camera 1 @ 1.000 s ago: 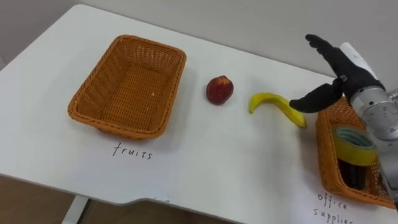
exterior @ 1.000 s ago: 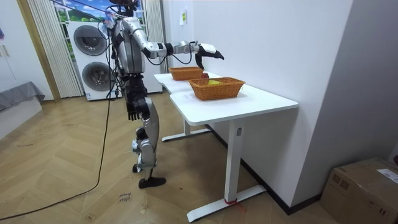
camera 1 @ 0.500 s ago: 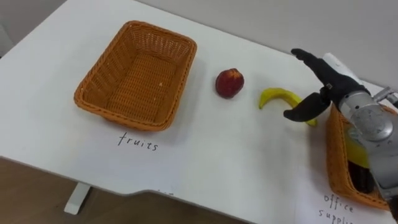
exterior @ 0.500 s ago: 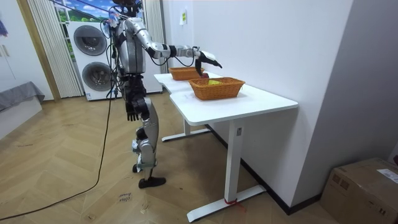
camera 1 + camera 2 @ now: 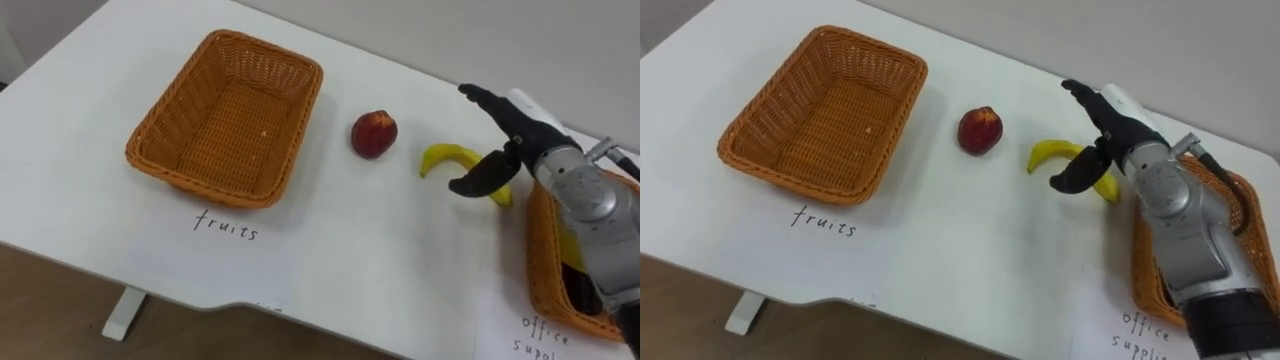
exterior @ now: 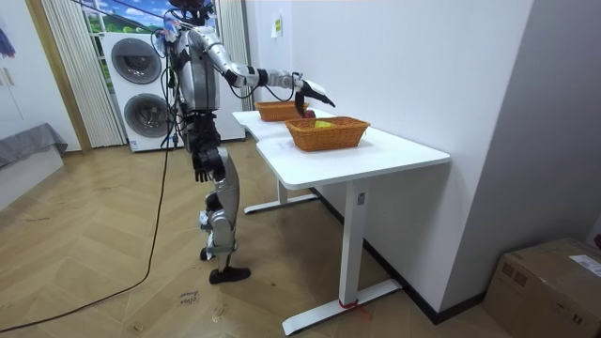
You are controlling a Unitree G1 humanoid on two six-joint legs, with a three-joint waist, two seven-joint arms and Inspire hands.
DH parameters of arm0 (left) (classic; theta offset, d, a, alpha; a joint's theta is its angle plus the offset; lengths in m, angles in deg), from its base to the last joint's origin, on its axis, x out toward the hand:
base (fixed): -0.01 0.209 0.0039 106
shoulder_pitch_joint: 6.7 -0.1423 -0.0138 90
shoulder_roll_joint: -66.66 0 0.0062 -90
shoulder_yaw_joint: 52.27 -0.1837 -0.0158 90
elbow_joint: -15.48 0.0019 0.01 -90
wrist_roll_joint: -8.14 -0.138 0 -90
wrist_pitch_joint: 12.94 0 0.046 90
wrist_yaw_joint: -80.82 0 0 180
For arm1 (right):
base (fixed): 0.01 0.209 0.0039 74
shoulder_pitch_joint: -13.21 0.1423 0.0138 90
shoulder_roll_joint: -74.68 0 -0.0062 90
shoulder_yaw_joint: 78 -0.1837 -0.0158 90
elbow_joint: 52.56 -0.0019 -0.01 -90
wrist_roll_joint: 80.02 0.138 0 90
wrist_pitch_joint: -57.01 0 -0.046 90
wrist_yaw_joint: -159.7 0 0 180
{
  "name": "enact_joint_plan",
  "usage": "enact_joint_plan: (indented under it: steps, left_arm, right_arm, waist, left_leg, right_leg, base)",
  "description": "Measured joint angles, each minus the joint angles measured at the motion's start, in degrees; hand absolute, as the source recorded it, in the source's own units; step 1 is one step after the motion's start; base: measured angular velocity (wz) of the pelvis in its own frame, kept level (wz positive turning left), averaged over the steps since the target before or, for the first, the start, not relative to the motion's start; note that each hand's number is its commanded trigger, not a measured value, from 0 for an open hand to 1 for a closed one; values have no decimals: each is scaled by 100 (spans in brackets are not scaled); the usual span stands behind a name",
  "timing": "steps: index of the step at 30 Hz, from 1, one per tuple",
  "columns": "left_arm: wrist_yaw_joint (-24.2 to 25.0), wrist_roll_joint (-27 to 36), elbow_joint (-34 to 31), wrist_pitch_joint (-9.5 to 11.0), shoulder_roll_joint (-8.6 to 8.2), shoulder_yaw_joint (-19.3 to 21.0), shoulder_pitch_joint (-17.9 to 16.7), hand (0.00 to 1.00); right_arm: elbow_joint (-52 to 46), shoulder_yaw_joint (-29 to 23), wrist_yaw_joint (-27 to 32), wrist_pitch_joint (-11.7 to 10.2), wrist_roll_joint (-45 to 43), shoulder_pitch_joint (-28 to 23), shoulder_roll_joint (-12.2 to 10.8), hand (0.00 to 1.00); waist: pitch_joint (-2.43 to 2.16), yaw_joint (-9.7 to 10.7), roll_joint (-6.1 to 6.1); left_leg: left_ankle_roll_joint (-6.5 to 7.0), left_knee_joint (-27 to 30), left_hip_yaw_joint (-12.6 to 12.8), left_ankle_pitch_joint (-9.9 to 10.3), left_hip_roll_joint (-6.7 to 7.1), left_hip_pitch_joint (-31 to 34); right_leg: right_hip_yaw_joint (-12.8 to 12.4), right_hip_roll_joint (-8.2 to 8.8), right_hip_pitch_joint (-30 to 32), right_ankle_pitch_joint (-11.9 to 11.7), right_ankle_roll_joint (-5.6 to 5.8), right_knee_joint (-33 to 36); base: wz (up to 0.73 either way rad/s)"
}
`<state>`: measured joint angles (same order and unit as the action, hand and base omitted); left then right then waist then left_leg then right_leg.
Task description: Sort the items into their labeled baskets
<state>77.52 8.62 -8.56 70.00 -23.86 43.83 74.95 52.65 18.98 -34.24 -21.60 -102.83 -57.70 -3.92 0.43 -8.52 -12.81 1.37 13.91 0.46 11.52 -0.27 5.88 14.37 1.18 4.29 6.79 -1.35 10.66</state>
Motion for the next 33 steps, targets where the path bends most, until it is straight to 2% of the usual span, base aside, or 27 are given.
enact_joint_plan:
  steps: [9,12,13,16,19,24,33]
  left_arm:
    - [-20,-1,-76,-2,-9,-85,7,0]
    - [-18,15,-73,-1,16,-209,11,0]
    - [-18,16,-75,-2,16,-209,13,0]
    - [-19,16,-74,-4,34,-308,7,0]
    - [-19,18,-74,-3,44,-311,9,0]
    - [-31,17,-74,-2,101,-419,8,0]
    - [-136,-5,-82,1,103,-431,9,0]
  right_arm:
    - [101,87,0,-1,-47,15,1,0]
    - [537,302,0,0,-46,304,47,0]
    - [656,380,-1,-1,-46,389,91,0]
    - [741,592,-1,-1,-46,509,223,0]
    - [748,718,-1,-1,-46,568,262,0]
    - [755,814,-1,-4,-46,574,262,0]
    - [927,829,-1,-6,-168,604,262,0]
  waist:
    - [43,-52,57]
    - [52,-69,70]
    - [39,-87,52]
    - [37,-124,49]
    - [33,-131,44]
    - [30,-143,40]
    - [30,-160,35]
  left_leg:
    - [-3,8,21,-1,-12,78]
    - [-3,7,21,-1,-13,81]
    - [-3,7,20,-1,-14,88]
    - [-3,-4,16,-1,-14,86]
    - [-3,-7,-3,-1,-10,86]
    - [-3,-4,-62,-2,-2,91]
    - [-6,-6,-64,-4,-1,97]
  right_leg:
    - [-2,-9,89,-11,-11,2]
    - [-3,-9,94,-11,-11,3]
    - [-2,-9,100,-11,-11,3]
    - [0,-10,102,-11,-11,2]
    - [12,-10,96,-11,-11,-2]
    - [34,-8,86,-11,-11,-2]
    - [35,-12,90,-11,-11,-3]
  base:
    - [-1]
    - [0]
    - [0]
    - [0]
    - [0]
    - [3]
    - [0]
